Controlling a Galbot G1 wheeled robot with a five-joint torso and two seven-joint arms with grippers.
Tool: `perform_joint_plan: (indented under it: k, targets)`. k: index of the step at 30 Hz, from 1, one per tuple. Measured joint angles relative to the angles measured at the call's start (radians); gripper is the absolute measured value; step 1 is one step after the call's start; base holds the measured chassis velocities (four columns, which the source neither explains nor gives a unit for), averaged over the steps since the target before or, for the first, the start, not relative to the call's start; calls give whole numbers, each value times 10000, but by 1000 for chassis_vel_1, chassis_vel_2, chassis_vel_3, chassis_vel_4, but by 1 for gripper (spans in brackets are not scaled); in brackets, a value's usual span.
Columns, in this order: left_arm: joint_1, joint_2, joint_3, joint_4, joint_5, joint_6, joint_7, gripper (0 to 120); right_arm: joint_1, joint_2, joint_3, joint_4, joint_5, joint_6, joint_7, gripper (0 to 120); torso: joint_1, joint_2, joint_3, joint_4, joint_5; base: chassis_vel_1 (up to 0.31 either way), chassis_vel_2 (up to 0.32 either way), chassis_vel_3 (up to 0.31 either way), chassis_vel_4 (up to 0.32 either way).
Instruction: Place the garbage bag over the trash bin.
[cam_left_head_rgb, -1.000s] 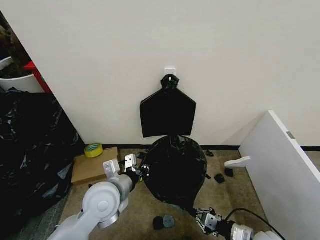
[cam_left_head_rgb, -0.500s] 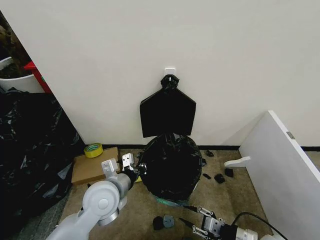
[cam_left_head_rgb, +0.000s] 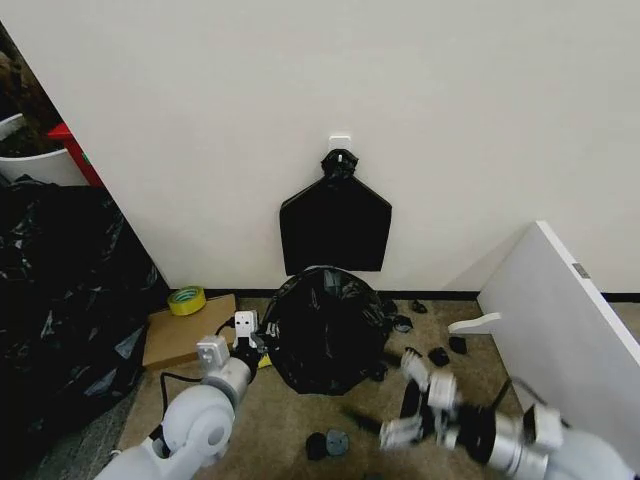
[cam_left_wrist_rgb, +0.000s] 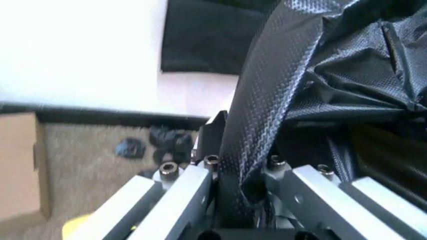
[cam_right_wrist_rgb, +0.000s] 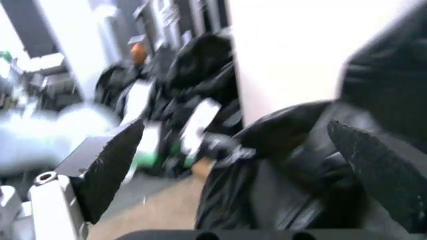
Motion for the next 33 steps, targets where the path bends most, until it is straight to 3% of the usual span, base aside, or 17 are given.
perform_joint_plan:
  k: [8,11,12,16,26,31,33]
  targets:
    - [367,141,40,411,1219,-1702,1779,1,380,-649,1226,-456,3512,-949,397,100,0,0,0,-2,3,0,0,0,0]
    - [493,244,92,604,1818,-2812,2963,1,802,-1108,1411,-850,5036,-1427,440,100,0,0,0,-2,3,0,0,0,0]
    - [451,250,140,788,2376,-3707,3411,1,1308,-1360,1273,-1307,5549,-1591,471,100,0,0,1,3,1,0,0,0,0]
    - [342,384,225,938,3043,-4657,4084,1,2039,-1550,1160,-1550,6616,-2103,925,100,0,0,-1,0,2,0,0,0,0]
    - [319,543,236,1087,3169,-4997,4440,1,1987,-1940,796,-1996,6073,-2237,321,98,1,0,0,0,3,0,0,0,0]
    - [327,510,299,1093,3205,-4998,4470,1,1954,-1869,634,-1949,5863,-2265,236,84,0,0,0,0,2,0,0,0,0]
    - [271,490,337,1120,3274,-4998,4460,1,1921,-1805,607,-1862,5768,-2274,228,72,0,0,-1,-1,2,0,0,0,0]
